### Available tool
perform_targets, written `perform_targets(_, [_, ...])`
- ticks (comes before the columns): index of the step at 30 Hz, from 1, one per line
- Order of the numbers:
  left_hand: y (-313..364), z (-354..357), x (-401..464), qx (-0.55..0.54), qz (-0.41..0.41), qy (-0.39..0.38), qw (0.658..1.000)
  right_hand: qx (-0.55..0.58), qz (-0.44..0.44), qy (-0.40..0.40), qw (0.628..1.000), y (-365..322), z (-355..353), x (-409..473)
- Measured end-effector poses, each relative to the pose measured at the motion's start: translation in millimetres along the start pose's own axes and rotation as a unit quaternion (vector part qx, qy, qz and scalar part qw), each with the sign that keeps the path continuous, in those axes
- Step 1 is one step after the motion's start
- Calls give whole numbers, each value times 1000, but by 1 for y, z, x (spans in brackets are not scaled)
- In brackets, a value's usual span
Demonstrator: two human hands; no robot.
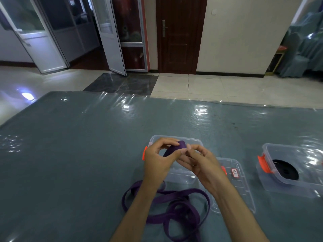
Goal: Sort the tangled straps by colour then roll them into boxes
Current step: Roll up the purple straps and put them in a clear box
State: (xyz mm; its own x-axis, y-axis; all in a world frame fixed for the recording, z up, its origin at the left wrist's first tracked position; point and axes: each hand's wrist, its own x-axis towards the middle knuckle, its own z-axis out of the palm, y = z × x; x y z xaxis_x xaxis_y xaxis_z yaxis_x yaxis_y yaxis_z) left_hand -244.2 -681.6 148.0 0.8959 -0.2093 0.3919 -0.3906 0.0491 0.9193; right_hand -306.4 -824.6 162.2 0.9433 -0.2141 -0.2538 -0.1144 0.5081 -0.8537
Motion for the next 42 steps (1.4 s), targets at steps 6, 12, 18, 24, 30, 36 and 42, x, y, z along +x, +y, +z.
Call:
perform_targets(6, [-6,7,-7,-47,-44,16,998,-81,-5,-5,997,3,10,-3])
perform_targets(12, [-7,-6,-9,45,2,-29,999,-125,-18,-2,992,-2,16,-10])
perform_targets(18, [3,-16,-2,-17,-34,-32,999,-166,-115,29,979,3,23,-6])
perform_targets(24, [11,-18,-2,-115,-48,-41,991,-166,-229,7,959,-4,24,-10])
perform_targets(30, [12,-13,0,-157,-78,-64,982,-131,-251,41,958,-2,22,-13])
perform_targets(36, [20,-12,0,-158,-92,-42,982,-86,-258,43,961,-3,26,-14])
perform_targets(42, [29,-11,2,-204,-95,66,972,-177,-309,52,933,-5,35,-16])
